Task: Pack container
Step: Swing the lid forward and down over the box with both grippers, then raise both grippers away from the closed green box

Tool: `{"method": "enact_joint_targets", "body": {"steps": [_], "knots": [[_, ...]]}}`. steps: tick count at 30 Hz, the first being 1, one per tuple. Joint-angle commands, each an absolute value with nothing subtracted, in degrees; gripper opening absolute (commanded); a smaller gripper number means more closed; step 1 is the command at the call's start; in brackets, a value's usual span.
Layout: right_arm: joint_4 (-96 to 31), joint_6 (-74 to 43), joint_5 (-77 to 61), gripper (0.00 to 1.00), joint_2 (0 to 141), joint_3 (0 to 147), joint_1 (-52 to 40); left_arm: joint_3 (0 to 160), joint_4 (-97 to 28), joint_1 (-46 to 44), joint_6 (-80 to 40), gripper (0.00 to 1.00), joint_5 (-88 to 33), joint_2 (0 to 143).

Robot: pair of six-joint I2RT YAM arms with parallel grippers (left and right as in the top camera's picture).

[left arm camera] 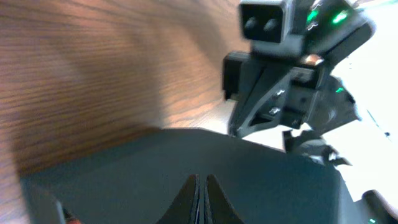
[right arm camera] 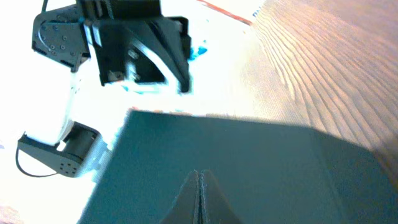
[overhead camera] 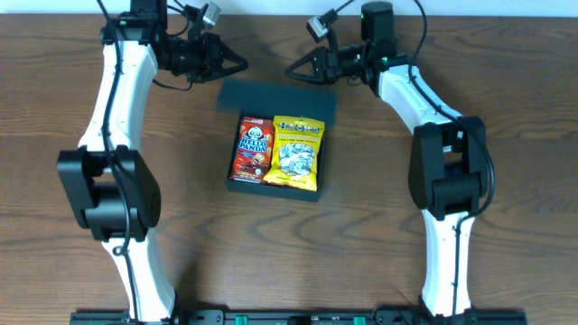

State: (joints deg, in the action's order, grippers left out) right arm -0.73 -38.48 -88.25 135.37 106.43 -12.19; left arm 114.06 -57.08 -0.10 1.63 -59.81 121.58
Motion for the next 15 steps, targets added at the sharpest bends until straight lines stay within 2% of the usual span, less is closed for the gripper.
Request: {"method": "enact_joint_targets", "body": {"steps": [1,4,10,13,15], "knots": [[2.2,-39.2,-89.4,0.02,133.0,106.7,-12.3,114.5,-59.7,-0.1,7.7,0.06,-50.0,119.3],[9.0,-44.1,-88.1,0.02,133.1,106.7,-11.4,114.5,-60.9,-0.1,7.7,0.06,-45.3,117.9],[22.7,-50.7,-82.7,0.02,133.1,106.7,-9.6,114.5,-61.8,-0.1,7.7,0.06,-45.2,117.4],[21.6,-48.7,-74.5,0.02,133.1,106.7,-8.5,114.5,-62.0,-0.1,7.7,0.06,-45.2,117.4],[16.1,-46.0,-66.5,0.02,133.1,106.7,-8.1,114.5,-61.9,-0.1,7.7,0.06,-44.8,117.4]]}}
